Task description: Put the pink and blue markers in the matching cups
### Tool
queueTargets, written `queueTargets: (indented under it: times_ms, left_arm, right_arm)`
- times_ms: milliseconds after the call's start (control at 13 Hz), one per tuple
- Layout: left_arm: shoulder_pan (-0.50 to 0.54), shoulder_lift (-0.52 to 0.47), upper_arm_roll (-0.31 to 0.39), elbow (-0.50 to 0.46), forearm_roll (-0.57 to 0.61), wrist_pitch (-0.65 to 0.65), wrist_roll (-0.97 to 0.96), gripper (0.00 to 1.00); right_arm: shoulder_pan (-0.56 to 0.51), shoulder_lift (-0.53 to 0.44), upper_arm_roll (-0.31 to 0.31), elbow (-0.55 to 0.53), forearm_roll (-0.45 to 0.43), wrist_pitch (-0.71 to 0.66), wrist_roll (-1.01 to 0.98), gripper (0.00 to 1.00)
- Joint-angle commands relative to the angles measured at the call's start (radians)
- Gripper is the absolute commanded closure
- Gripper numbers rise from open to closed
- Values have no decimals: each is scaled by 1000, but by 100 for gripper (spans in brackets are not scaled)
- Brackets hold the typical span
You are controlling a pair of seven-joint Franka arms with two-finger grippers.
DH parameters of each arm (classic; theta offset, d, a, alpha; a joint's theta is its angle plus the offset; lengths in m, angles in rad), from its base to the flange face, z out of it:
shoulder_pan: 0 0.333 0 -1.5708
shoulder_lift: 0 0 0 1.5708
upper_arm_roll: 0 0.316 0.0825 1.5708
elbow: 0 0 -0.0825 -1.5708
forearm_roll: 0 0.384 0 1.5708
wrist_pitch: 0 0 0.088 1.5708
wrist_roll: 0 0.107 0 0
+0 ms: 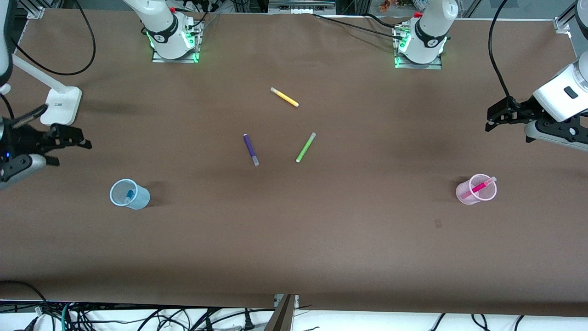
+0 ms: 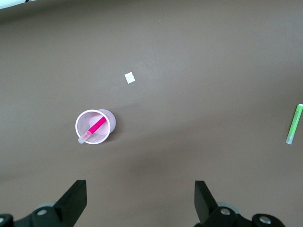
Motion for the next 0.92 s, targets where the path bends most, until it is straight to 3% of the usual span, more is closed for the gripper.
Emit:
queueTargets:
  times_ms: [0,154,385,846]
  left_arm:
    - [43,-29,-56,-23,-18,-16,-15,0]
    - [23,-27,-55,-23,-18,-16,-36,0]
    - [23,-23,-60,-20,-18,-6,-55,0]
    - [44,-12,-50,-17,-18,56,-56,0]
  right_arm:
    - [-13,-170,12,-206,-35,3,208,0]
    - [-10,-280,17,-324,-60,10,212,0]
    - [-11,-368,8,-357,-153,4,213,0]
    - [-11,-388,-12,-348,-161,-63,206,0]
